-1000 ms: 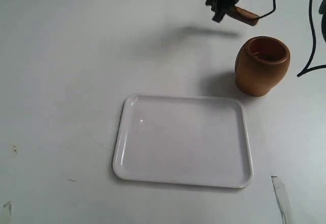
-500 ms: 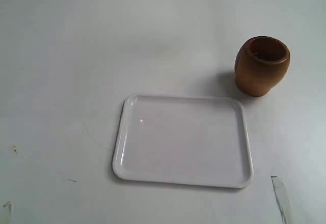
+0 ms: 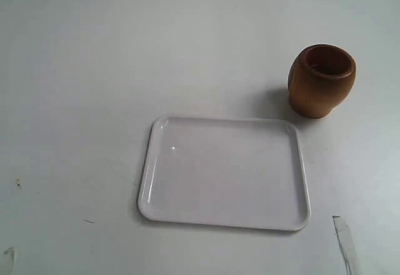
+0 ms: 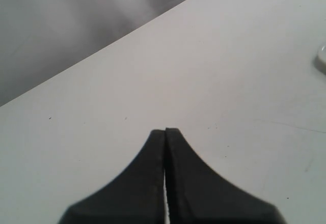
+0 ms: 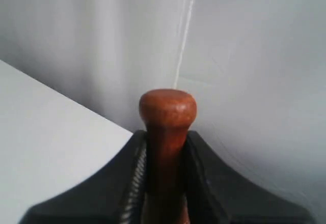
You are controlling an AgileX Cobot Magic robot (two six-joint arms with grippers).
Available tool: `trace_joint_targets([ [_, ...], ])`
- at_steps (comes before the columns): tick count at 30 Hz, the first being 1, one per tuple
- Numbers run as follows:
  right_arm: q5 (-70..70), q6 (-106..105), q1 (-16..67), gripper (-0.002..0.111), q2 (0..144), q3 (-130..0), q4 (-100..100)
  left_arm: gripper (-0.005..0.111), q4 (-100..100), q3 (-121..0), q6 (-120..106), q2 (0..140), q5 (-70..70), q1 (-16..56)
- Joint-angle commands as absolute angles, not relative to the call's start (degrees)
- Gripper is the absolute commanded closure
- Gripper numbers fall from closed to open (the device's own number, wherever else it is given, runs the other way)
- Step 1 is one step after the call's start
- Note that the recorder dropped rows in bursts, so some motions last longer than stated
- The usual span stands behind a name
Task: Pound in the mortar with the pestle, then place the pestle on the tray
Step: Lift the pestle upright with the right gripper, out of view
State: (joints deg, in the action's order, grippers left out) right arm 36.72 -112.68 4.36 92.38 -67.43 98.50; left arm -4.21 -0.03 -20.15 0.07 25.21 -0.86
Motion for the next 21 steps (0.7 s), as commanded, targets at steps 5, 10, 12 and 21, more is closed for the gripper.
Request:
trace_joint_targets([
  [5, -20.5, -120.9, 8.4, 0.108, 83.7, -64.4, 95.2, 0.107, -3.8, 0.0, -19.7, 0.0, 25.0, -0.4],
  [10, -33.5, -78.0, 7.8, 0.108, 78.8, -62.7, 75.6, 0.107, -3.8, 0.0, -19.7, 0.0, 25.0, -0.4],
  [12, -21.7, -40.1, 5.5, 0.108, 74.6, -58.9, 48.6, 0.107, -3.8, 0.0, -19.7, 0.0, 25.0, -0.4],
  [21, -45.4, 51.2, 5.2, 0.108, 70.9, -47.2, -54.3, 0.107, -3.8, 0.0, -19.7, 0.0, 25.0, -0.4],
])
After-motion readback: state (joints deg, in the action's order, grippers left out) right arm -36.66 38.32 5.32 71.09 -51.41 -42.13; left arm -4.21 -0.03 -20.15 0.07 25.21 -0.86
